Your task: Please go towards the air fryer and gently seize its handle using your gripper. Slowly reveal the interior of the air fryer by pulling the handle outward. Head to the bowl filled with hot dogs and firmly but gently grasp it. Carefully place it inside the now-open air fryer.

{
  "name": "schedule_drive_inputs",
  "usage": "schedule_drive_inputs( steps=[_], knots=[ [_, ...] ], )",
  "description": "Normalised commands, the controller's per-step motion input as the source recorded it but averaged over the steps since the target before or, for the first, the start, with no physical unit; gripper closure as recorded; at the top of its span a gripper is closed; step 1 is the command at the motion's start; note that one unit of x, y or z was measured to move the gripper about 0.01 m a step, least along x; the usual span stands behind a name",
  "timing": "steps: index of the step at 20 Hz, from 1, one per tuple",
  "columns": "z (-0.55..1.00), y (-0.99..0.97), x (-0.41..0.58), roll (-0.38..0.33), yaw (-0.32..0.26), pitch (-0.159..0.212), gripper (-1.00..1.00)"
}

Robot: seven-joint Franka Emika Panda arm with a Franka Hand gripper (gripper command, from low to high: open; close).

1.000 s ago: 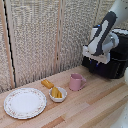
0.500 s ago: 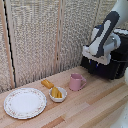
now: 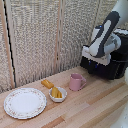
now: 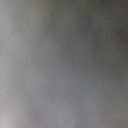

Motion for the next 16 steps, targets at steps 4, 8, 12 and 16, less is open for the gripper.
schedule_drive_inputs(
  steps=[4, 8, 12, 16],
  knots=[
    [-0.04, 0.62, 0.234, -0.006, -0.167, -0.046, 1.00],
    [-0.10, 0.85, 0.041, -0.004, -0.126, -0.071, 1.00],
    [-0.20, 0.88, 0.148, -0.017, -0.117, -0.075, 1.00],
    [-0.29, 0.80, 0.125, -0.034, -0.154, -0.052, 1.00]
  ],
)
